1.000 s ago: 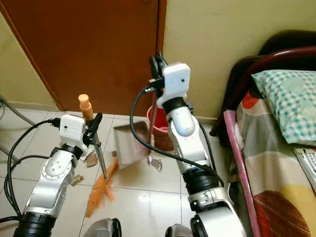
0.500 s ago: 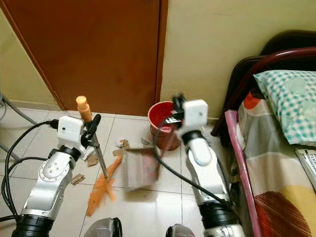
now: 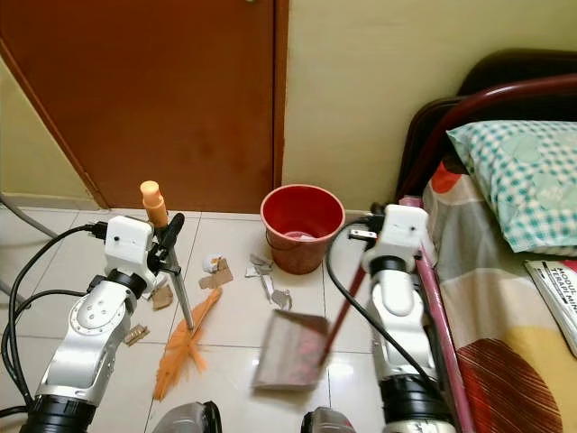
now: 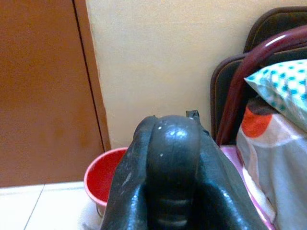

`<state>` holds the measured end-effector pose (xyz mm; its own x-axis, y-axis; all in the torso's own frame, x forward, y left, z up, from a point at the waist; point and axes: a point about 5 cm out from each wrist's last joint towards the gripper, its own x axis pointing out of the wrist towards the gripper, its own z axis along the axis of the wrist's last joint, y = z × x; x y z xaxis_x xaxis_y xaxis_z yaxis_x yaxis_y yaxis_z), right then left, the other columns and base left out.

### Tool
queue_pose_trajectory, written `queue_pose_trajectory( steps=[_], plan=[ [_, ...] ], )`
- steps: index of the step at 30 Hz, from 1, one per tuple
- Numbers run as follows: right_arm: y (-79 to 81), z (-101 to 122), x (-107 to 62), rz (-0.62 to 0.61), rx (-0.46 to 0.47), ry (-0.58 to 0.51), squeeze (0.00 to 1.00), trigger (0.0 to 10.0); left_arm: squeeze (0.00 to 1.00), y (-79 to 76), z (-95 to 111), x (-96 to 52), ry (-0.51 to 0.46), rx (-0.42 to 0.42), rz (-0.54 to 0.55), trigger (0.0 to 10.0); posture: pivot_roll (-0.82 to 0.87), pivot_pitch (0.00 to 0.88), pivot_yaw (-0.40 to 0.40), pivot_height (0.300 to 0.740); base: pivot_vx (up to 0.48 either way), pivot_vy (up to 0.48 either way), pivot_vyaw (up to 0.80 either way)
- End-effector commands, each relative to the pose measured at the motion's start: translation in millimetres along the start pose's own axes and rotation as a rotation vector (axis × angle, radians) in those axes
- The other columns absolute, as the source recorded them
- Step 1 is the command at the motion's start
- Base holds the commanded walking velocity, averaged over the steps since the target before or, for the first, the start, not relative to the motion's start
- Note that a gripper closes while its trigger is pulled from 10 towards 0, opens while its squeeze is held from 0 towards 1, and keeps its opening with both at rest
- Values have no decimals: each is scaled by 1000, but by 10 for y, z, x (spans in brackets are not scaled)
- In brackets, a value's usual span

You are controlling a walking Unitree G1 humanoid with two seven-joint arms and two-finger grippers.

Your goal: Sweep floor

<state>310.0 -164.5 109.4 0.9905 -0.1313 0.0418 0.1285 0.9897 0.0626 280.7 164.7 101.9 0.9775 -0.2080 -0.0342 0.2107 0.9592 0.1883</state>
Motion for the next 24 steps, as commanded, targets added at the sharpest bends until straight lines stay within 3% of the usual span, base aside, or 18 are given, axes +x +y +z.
queue_pose_trajectory(
  steps=[1, 5, 7, 12, 18, 24],
  plan=[
    [26, 221, 116, -23, -16, -101, 0, 10000, 0, 45, 28, 5, -5, 21, 15, 10000, -17, 71, -2, 740, 0, 0, 0],
    [80, 594, 364, -46, -81, -246, 0, 10000, 0, 55, 33, -1, -7, 22, 25, 10000, -7, 71, -5, 740, 0, 0, 0],
    [98, 733, 467, -49, -65, -284, 0, 10000, 0, 66, 26, -11, -5, 21, 33, 10000, -2, 70, -10, 740, 0, 0, 0],
    [172, 921, 578, -36, -82, -356, 0, 10000, 0, 62, 23, -15, -5, 19, 40, 10000, 1, 71, -14, 740, 0, 0, 0],
    [249, 862, 562, 4, -105, -362, 0, 10000, 0, 46, 34, -3, -10, 17, 39, 10000, 2, 71, -15, 740, 0, 0, 0],
    [161, 570, 396, 27, -128, -296, 0, 10000, 0, 53, 18, -15, -5, 19, 37, 10000, -4, 74, -15, 740, 0, 0, 0]
  ],
)
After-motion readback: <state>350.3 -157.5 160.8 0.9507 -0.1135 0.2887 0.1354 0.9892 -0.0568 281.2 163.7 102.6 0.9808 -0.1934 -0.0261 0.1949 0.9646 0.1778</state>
